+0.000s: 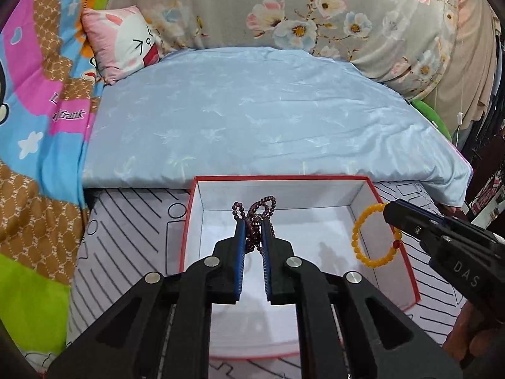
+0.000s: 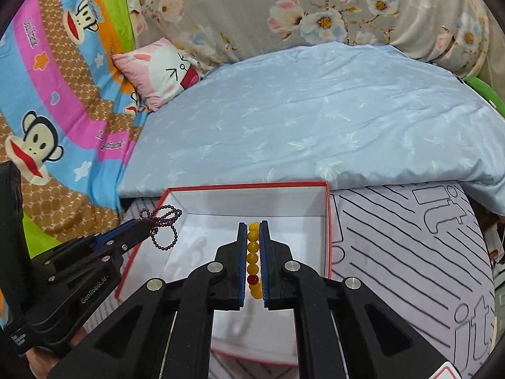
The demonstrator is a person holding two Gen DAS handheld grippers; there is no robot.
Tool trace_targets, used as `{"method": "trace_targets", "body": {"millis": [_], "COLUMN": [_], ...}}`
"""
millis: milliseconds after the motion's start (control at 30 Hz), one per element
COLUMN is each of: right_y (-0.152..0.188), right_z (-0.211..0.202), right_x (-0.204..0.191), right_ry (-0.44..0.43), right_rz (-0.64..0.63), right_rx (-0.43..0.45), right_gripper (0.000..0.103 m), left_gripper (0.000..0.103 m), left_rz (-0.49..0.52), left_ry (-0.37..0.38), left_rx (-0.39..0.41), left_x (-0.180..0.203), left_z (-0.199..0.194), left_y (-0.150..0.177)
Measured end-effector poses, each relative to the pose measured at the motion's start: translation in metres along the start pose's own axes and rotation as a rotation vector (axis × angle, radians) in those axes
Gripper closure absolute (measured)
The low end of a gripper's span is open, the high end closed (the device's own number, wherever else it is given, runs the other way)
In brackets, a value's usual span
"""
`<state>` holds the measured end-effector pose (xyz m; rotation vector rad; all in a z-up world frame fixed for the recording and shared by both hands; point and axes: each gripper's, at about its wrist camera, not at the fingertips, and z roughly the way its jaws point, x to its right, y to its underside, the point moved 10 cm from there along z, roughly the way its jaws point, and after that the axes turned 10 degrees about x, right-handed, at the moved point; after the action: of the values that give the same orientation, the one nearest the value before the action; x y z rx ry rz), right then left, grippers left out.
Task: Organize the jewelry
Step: 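Carry the bead strand and orange bracelet with both grippers into the red box, then open both grippers to drop the strand and bracelet inside the box, then move both grippers back out to the remaining jewelry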
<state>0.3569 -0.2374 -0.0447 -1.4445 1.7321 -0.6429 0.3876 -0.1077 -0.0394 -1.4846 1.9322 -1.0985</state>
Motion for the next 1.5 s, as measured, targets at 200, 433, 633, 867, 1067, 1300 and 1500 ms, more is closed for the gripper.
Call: {"method": "trace_targets", "body": {"millis": [200, 433, 633, 867, 1067, 1300, 1500], "right_y": [-0.002, -0.002, -0.006, -0.012, -0.013, 0.0, 0.029], "right_z": [0.031, 0.058, 0.063, 0.043, 0.015, -0.03, -0.072], "right_x": [0.011, 0.019, 0.032, 0.036, 0.034, 0.026, 0.026], "right_ry": [0.035, 0.088, 0.141, 0.155, 0.145, 0.136, 0.152], "right_rz": [-0.019, -0.055, -0.059, -0.065, -0.062, -0.071, -0.097], "right_rx": [-0.029, -0.071, -0.069, -0.024, 0.009, 0.039, 0.04], "right_gripper": [0.096, 0.096, 0.087, 0.081, 0.081, 0.081, 0.081], "left_gripper": [0.094, 0.094, 0.091, 0.07, 0.069, 0.068, 0.06], "left_rz": [0.017, 0.018, 0.023, 0.004, -0.001, -0.014, -0.02], "left_ry": [-0.012, -0.02, -0.035, -0.051, -0.052, -0.049, -0.056], "left_rx": [-0.031, -0.056, -0.054, -0.029, 0.002, 0.029, 0.048], "left_x": [-0.004, -0.01, -0.014, -0.019, -0.019, -0.023, -0.029], "left_z": [0.032, 0.054, 0.059, 0.05, 0.026, -0.017, -0.061], "left_y": [0.002, 0.005, 0.002, -0.004, -0.009, -0.004, 0.015]}}
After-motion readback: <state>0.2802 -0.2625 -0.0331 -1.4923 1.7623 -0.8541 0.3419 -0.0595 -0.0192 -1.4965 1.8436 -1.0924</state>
